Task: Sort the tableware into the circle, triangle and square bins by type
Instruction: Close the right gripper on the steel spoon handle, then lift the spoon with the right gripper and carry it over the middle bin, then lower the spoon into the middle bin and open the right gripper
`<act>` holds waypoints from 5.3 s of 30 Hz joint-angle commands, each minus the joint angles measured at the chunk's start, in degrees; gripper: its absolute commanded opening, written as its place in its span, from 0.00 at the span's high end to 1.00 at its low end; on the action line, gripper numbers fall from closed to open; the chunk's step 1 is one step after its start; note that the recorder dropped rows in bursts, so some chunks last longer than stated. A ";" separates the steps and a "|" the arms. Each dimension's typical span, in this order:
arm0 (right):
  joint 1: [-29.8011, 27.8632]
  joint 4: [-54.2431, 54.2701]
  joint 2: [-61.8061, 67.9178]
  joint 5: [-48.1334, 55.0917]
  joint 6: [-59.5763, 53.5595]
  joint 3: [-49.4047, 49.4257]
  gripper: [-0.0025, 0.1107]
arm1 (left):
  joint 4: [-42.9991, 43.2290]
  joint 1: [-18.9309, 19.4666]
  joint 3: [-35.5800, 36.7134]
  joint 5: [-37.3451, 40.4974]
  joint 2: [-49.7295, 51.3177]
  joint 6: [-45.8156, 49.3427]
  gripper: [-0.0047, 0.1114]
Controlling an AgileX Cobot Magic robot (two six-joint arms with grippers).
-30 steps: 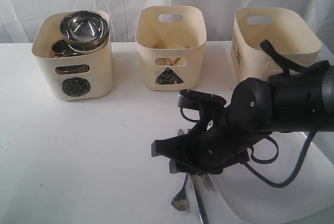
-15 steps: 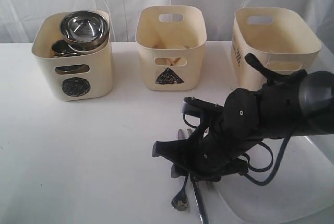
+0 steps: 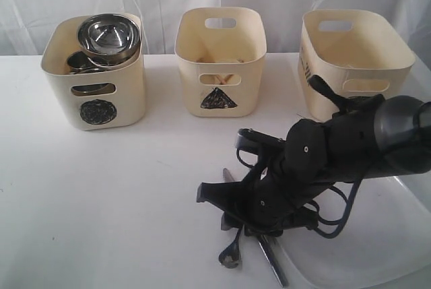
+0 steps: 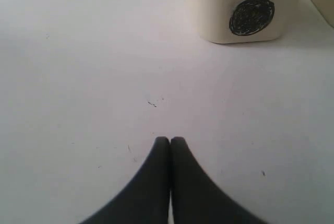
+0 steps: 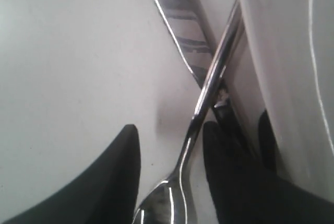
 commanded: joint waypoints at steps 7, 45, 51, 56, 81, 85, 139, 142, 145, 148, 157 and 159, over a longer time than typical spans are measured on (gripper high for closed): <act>0.20 -2.57 1.06 -0.09 -1.75 0.17 0.77 | -0.33 0.17 0.30 -0.24 -0.24 -0.24 0.96; 1.42 -4.06 1.06 0.28 -19.64 0.17 0.98 | -0.33 0.17 0.30 -0.24 -0.24 -0.24 0.96; 1.42 -4.16 1.06 1.12 -22.88 0.17 0.98 | -0.33 0.17 0.30 -0.24 -0.24 -0.24 0.96; 1.42 -4.16 1.06 3.56 -27.27 0.17 0.98 | -0.33 0.17 0.30 -0.24 -0.24 -0.24 0.96; 1.53 18.98 -3.00 5.63 -42.27 -2.80 0.98 | -0.33 0.17 0.30 -0.24 -0.24 -0.24 0.96; 1.53 18.98 -3.50 4.00 -42.58 -4.08 0.98 | -0.33 0.17 0.30 -0.24 -0.24 -0.24 0.96; -14.15 14.65 11.15 -24.84 -51.34 -40.05 0.98 | -0.33 0.17 0.30 -0.24 -0.24 -0.24 0.96; -15.97 14.65 13.17 -23.11 -51.06 -42.55 0.98 | -0.33 0.17 0.30 -0.24 -0.24 -0.24 0.96; -16.81 14.65 15.04 -21.23 -51.06 -45.09 0.98 | -0.33 0.17 0.30 -0.24 -0.24 -0.24 0.96; -16.81 14.65 17.05 -19.92 -51.06 -48.21 0.98 | -0.33 0.17 0.30 -0.24 -0.24 -0.24 0.96; -16.81 15.17 24.48 -14.85 -50.10 -57.16 0.98 | -0.33 0.17 0.30 -0.24 -0.24 -0.24 0.96; -16.81 15.33 26.41 -14.56 -50.10 -58.32 0.98 | -0.33 0.17 0.30 -0.24 -0.24 -0.24 0.96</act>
